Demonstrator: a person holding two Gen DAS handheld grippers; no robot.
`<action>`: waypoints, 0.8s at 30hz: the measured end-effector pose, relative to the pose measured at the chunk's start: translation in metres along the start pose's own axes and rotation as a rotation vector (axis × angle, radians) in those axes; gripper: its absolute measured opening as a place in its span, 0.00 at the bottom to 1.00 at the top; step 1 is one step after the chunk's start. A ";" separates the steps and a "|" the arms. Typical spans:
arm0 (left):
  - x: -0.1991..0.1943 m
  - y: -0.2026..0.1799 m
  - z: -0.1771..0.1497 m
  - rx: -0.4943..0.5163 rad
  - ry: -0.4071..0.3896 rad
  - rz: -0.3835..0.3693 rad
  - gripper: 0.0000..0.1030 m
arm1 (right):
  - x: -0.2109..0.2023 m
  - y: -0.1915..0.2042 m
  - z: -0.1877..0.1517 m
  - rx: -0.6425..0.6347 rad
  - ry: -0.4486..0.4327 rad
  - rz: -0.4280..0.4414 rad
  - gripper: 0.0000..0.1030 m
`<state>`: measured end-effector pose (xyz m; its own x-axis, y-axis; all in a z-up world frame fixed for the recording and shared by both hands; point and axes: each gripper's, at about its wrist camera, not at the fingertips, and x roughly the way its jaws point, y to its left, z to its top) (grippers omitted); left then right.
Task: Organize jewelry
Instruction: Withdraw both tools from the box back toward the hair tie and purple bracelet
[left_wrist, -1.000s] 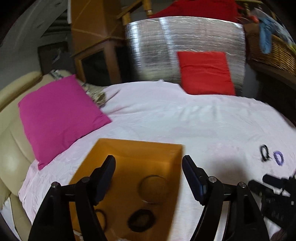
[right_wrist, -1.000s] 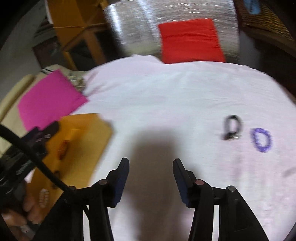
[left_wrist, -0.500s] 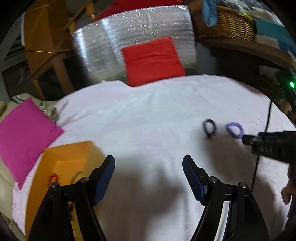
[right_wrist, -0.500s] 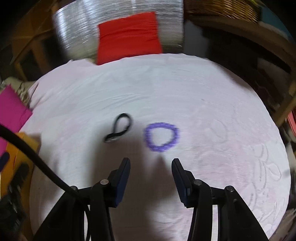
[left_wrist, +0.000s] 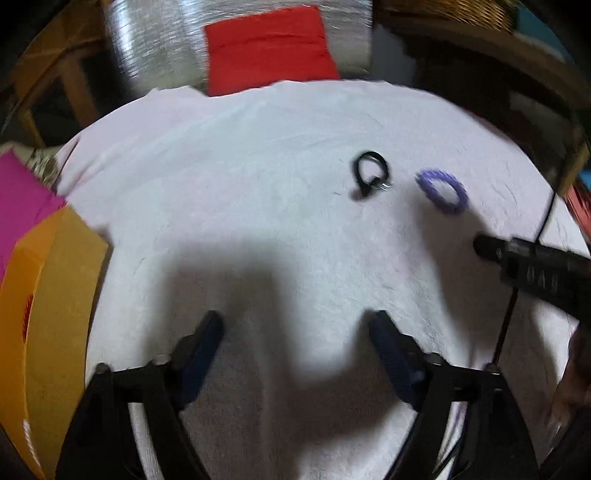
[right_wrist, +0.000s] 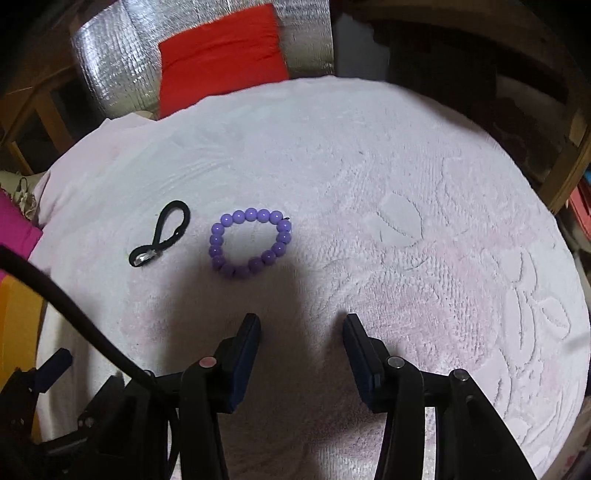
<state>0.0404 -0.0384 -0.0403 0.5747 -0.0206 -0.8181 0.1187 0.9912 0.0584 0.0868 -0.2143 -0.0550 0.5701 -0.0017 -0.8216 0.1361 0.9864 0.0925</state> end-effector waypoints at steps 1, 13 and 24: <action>0.003 0.004 -0.001 -0.026 0.011 -0.016 0.88 | 0.000 0.004 -0.002 -0.017 -0.015 -0.013 0.51; 0.004 0.016 -0.016 -0.073 -0.031 -0.038 1.00 | 0.000 0.015 -0.015 -0.042 -0.084 -0.109 0.71; 0.005 0.018 -0.017 -0.076 -0.045 -0.042 1.00 | 0.007 0.001 -0.010 0.033 -0.064 -0.127 0.93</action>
<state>0.0314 -0.0188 -0.0534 0.6065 -0.0670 -0.7922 0.0833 0.9963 -0.0205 0.0828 -0.2113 -0.0663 0.5971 -0.1378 -0.7902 0.2362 0.9717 0.0090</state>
